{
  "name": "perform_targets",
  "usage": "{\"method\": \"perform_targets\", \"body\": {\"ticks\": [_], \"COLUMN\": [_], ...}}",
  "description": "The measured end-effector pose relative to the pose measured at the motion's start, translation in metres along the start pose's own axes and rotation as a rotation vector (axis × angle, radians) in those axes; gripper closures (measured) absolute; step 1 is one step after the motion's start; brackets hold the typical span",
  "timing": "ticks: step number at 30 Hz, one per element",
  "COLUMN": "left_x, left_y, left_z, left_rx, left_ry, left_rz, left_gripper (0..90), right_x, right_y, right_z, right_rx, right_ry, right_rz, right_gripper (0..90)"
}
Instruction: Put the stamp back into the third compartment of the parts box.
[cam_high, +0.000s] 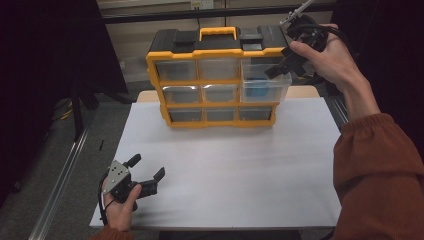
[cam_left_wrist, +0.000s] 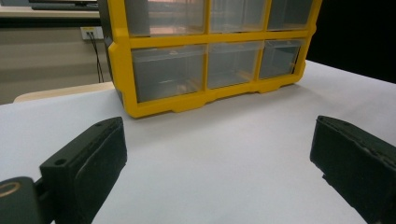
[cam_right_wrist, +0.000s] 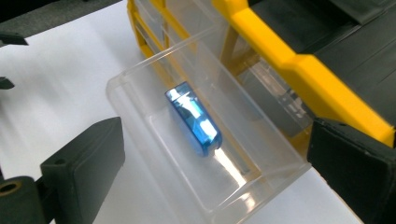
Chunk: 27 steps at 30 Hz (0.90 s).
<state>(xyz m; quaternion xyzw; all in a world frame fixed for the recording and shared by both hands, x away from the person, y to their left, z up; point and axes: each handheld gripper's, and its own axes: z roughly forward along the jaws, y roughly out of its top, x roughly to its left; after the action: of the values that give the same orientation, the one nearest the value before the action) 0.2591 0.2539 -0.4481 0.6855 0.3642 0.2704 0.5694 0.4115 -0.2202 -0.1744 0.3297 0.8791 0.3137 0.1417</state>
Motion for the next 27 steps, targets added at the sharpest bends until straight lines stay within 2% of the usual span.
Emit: {"method": "perform_targets", "body": {"ticks": [7, 9, 13, 17, 19, 20, 22, 27], "left_x": [0.0, -0.001, -0.001, 0.0, -0.001, 0.0, -0.001, 0.0], "left_y": [0.0, 0.0, 0.0, 0.0, 0.0, 0.0, 0.0, 0.0], "left_z": [0.0, 0.001, 0.001, 0.001, 0.001, 0.001, 0.001, 0.001], "left_rx": [0.002, -0.001, 0.002, 0.0, -0.006, 0.002, -0.004, 0.003], "left_ry": [0.01, -0.002, 0.008, 0.001, 0.002, 0.001, 0.0, 0.002], "left_rz": [0.007, 0.005, 0.003, 0.006, -0.006, 0.005, -0.003, 0.006], "left_gripper": [4.0, 4.0, 4.0, 4.0, 3.9, 3.9, 4.0, 4.0], "right_x": [0.0, -0.001, -0.001, -0.001, 0.0, 0.0, 0.001, 0.002], "right_y": [-0.015, -0.018, -0.026, -0.036, -0.04, -0.043, -0.048, -0.058], "right_z": [-0.005, -0.005, -0.005, -0.004, -0.004, -0.004, -0.002, 0.004], "right_rx": [-0.004, 0.004, 0.003, 0.013, 0.01, 0.012, 0.018, 0.019], "right_ry": [0.009, 0.009, 0.013, 0.007, 0.009, 0.01, 0.01, 0.017], "right_rz": [0.005, 0.018, 0.008, 0.018, 0.026, 0.034, 0.024, 0.024], "right_gripper": [3.7, 3.9, 3.9, 4.2, 4.2, 4.3, 4.5, 4.7]}}
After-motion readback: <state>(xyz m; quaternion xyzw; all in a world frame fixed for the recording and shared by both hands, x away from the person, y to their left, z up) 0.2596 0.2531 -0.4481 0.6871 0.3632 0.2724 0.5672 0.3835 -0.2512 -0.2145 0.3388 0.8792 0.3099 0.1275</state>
